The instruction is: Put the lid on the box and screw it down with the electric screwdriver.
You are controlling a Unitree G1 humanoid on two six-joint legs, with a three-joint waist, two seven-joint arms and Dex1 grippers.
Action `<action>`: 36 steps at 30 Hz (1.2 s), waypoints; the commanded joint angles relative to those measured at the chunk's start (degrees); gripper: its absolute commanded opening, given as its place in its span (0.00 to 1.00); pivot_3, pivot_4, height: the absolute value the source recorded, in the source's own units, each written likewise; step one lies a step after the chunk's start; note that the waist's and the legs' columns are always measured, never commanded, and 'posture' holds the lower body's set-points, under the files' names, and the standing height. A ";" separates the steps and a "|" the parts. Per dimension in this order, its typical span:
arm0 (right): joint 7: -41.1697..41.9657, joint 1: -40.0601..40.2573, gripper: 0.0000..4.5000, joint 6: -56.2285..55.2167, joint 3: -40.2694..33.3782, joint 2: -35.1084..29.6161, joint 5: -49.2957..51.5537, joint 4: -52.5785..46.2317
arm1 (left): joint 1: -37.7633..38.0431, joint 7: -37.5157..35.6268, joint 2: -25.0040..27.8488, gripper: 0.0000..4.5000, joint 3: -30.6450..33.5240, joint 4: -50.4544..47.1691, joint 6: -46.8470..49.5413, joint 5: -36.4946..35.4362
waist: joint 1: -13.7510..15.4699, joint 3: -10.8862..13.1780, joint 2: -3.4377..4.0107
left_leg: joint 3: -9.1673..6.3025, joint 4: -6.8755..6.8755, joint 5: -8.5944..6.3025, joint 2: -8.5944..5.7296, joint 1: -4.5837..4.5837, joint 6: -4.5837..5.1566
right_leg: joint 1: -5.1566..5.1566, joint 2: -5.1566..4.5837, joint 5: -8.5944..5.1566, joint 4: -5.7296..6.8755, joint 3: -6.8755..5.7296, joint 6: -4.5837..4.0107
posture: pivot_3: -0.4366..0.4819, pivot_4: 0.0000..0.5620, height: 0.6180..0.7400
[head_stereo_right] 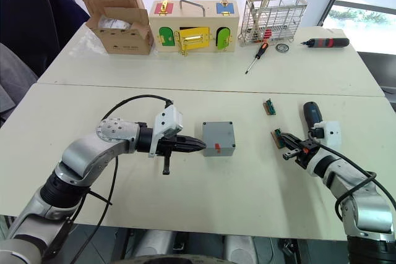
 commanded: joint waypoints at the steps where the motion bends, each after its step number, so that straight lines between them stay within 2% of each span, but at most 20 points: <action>1: -1.41 -0.41 0.02 0.90 -2.95 0.27 2.59 -4.43 | -0.54 -0.28 0.06 0.00 0.97 -0.87 -0.51 -0.50 | -0.01 0.00 0.00 | 0.00 0.00 0.00 0.00 0.00 0.00 | 0.00 0.00 0.00 0.00 0.00 0.00 | 0.48 0.27 0.96; 9: -2.76 -1.28 0.02 4.08 -5.05 -1.56 5.47 -9.21 | -1.21 -1.11 0.63 0.00 1.91 0.35 -0.85 -0.58 | 0.02 0.00 0.00 | 0.00 0.00 0.00 0.00 0.00 0.00 | 0.00 0.00 0.00 0.00 0.00 0.00 | 0.48 0.27 0.96; 13: -2.06 -5.37 0.02 7.28 -5.25 -2.68 10.57 -13.40 | -2.00 -1.42 2.03 0.00 4.48 0.93 -0.20 -1.30 | -0.14 0.00 0.00 | 0.00 0.00 -0.01 0.00 0.00 0.01 | -0.01 0.00 0.00 0.01 0.00 0.00 | 0.48 0.27 0.96; 17: -0.21 -11.66 0.02 12.65 1.08 -3.41 16.38 -17.13 | -1.70 -2.91 5.92 0.00 7.22 -0.09 1.43 -2.57 | -0.71 0.00 0.00 | 0.00 -0.03 -0.01 0.08 0.01 0.01 | -0.09 0.06 0.00 0.05 0.00 0.00 | 0.48 0.27 0.96; 23: 0.97 -15.19 0.02 10.74 9.83 -1.34 13.55 -14.12 | -0.36 -2.89 8.27 0.00 9.17 -1.94 3.31 -4.63 | 0.06 0.01 -0.01 | -0.03 -0.02 -0.01 0.02 -0.02 0.02 | -0.05 0.02 0.00 0.02 -0.03 0.01 | 0.48 0.27 0.96; 29: 2.93 -15.98 0.02 7.83 13.42 -1.17 11.10 -11.04 | 0.77 -0.11 7.44 0.00 11.45 -2.52 5.50 -6.88 | -0.13 0.01 -0.01 | -0.03 0.04 -0.03 -0.01 -0.03 0.05 | -0.06 0.00 0.00 0.04 -0.01 0.01 | 0.48 0.27 0.96; 36: 3.36 -16.32 0.02 5.70 14.57 -0.54 9.12 -8.68 | 1.18 2.28 6.49 0.00 11.06 -3.56 6.40 -7.58 | -0.08 0.01 -0.01 | -0.03 0.01 -0.01 0.02 -0.03 0.02 | -0.08 0.03 0.00 0.05 -0.01 0.01 | 0.48 0.27 0.96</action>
